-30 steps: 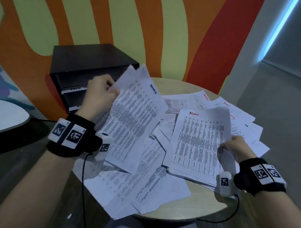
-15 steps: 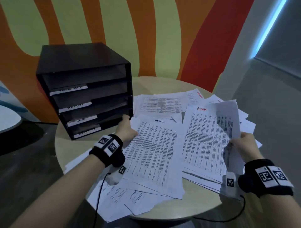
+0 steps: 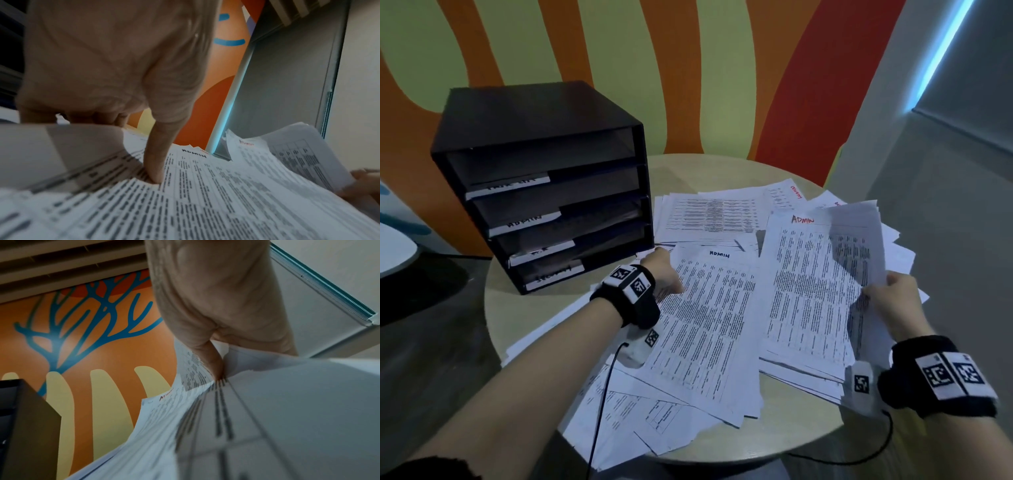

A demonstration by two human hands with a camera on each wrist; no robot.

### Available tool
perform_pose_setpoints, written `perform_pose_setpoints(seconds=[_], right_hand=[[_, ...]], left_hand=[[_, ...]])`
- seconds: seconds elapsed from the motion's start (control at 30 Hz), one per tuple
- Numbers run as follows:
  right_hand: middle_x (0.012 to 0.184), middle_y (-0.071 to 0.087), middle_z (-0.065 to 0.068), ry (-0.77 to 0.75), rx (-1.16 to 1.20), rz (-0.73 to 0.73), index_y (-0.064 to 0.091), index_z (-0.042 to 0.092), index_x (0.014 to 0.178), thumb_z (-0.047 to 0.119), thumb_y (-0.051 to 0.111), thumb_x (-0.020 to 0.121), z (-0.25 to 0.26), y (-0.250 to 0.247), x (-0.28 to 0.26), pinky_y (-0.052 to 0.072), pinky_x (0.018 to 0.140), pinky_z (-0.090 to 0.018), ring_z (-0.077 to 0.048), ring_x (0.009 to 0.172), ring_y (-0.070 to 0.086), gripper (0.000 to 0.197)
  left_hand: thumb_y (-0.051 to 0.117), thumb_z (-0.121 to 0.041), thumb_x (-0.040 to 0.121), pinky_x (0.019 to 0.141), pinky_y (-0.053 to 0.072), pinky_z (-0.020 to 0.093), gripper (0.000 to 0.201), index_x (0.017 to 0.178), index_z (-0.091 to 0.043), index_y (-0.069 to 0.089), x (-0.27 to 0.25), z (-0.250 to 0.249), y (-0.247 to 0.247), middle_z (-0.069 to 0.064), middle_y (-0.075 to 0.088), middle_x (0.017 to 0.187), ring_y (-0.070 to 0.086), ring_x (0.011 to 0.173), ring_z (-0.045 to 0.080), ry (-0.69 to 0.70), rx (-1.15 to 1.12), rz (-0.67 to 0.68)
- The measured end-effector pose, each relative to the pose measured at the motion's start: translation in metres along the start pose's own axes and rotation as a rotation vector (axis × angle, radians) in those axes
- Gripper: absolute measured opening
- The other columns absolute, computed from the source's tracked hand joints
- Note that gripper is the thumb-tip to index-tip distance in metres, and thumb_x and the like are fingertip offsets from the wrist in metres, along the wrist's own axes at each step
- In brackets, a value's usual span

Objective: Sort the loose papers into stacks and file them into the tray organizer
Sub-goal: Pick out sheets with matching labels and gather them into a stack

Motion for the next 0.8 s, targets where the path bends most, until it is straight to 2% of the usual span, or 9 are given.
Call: perform_pose_setpoints(seconds=[0.07, 0.17, 0.23, 0.3, 0.4, 0.53, 0.63, 0.73, 0.8], right_hand=[[0.067, 0.045, -0.008, -0.034, 0.039, -0.121, 0.049, 0.009, 0.065, -0.005, 0.046, 0.079, 0.004, -0.016, 0.000, 0.033, 0.058, -0.032, -0.020, 0.064, 0.040, 0.020], [0.073, 0.042, -0.002, -0.157, 0.278, -0.370, 0.050, 0.011, 0.069, -0.004, 0.040, 0.072, 0.021, -0.051, -0.009, 0.031, 0.053, -0.030, -0.009, 0.064, 0.037, 0.019], [0.068, 0.038, 0.002, -0.145, 0.453, -0.457, 0.041, 0.019, 0.065, -0.003, 0.046, 0.076, 0.028, -0.069, -0.013, 0.026, 0.049, -0.026, 0.004, 0.054, 0.031, 0.024], [0.064, 0.031, 0.003, -0.077, 0.551, -0.475, 0.032, 0.023, 0.064, -0.002, 0.053, 0.079, 0.029, -0.078, -0.010, 0.021, 0.048, -0.028, 0.002, 0.049, 0.030, 0.036], [0.065, 0.037, 0.004, -0.005, 0.688, -0.465, 0.035, 0.020, 0.065, -0.005, 0.058, 0.073, 0.031, -0.078, -0.004, 0.028, 0.054, -0.027, -0.004, 0.054, 0.038, 0.035], [0.077, 0.059, 0.006, -0.022, 0.767, -0.243, 0.056, 0.017, 0.074, -0.001, 0.063, 0.080, 0.057, -0.045, -0.015, 0.043, 0.055, -0.021, -0.005, 0.067, 0.055, 0.020], [0.079, 0.068, -0.004, -0.031, 0.547, 0.068, 0.068, 0.004, 0.088, 0.004, 0.064, 0.084, 0.068, 0.010, -0.027, 0.045, 0.063, -0.028, -0.020, 0.075, 0.062, 0.005], [0.081, 0.063, -0.015, 0.015, 0.342, 0.240, 0.067, -0.006, 0.097, 0.006, 0.059, 0.089, 0.059, 0.056, -0.037, 0.042, 0.059, -0.027, -0.022, 0.072, 0.058, 0.016], [0.081, 0.062, -0.017, 0.035, 0.284, 0.310, 0.065, -0.007, 0.098, 0.008, 0.059, 0.092, 0.057, 0.078, -0.042, 0.042, 0.062, -0.030, -0.024, 0.075, 0.057, 0.018]], left_hand=[[0.078, -0.008, 0.076, 0.080, 0.051, 0.032, 0.042, 0.106, -0.006, 0.049, 0.000, -0.004, -0.003, 0.011, 0.058, 0.104, 0.059, 0.095, 0.027, 0.053, -0.035, -0.046], [0.071, -0.007, 0.081, 0.067, 0.048, 0.031, 0.012, 0.086, -0.001, 0.063, 0.002, -0.005, -0.010, 0.015, 0.066, 0.088, 0.065, 0.078, 0.029, 0.123, -0.260, -0.139], [0.070, -0.008, 0.083, 0.073, 0.054, 0.034, 0.006, 0.087, -0.003, 0.070, 0.001, -0.003, -0.019, 0.012, 0.072, 0.089, 0.070, 0.082, 0.030, 0.157, -0.462, -0.202], [0.068, -0.009, 0.087, 0.080, 0.057, 0.039, 0.010, 0.096, -0.006, 0.071, -0.004, -0.006, -0.032, 0.012, 0.073, 0.095, 0.070, 0.087, 0.029, 0.191, -0.610, -0.241], [0.065, -0.010, 0.090, 0.084, 0.057, 0.046, 0.015, 0.105, -0.006, 0.068, -0.009, -0.016, -0.046, 0.014, 0.072, 0.100, 0.070, 0.091, 0.031, 0.254, -0.723, -0.262], [0.065, -0.003, 0.088, 0.080, 0.055, 0.050, 0.014, 0.101, 0.000, 0.062, -0.007, -0.019, -0.053, 0.024, 0.068, 0.103, 0.067, 0.093, 0.041, 0.260, -0.837, -0.268], [0.064, -0.001, 0.089, 0.087, 0.053, 0.054, 0.017, 0.105, 0.001, 0.061, -0.009, -0.027, -0.051, 0.027, 0.066, 0.110, 0.063, 0.103, 0.047, 0.283, -0.947, -0.217], [0.061, 0.000, 0.091, 0.095, 0.050, 0.049, 0.019, 0.110, 0.001, 0.060, -0.020, -0.044, -0.050, 0.024, 0.066, 0.115, 0.065, 0.102, 0.035, 0.337, -1.003, -0.186], [0.060, 0.001, 0.092, 0.091, 0.053, 0.044, 0.015, 0.107, 0.000, 0.060, -0.027, -0.055, -0.050, 0.021, 0.067, 0.112, 0.065, 0.098, 0.030, 0.376, -0.994, -0.186]])
Point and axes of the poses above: each hand's wrist, its own x-axis towards the middle knuckle, its own y-axis out of the palm, z = x × y, the point moved 10 cm from there along x, towards the middle knuckle
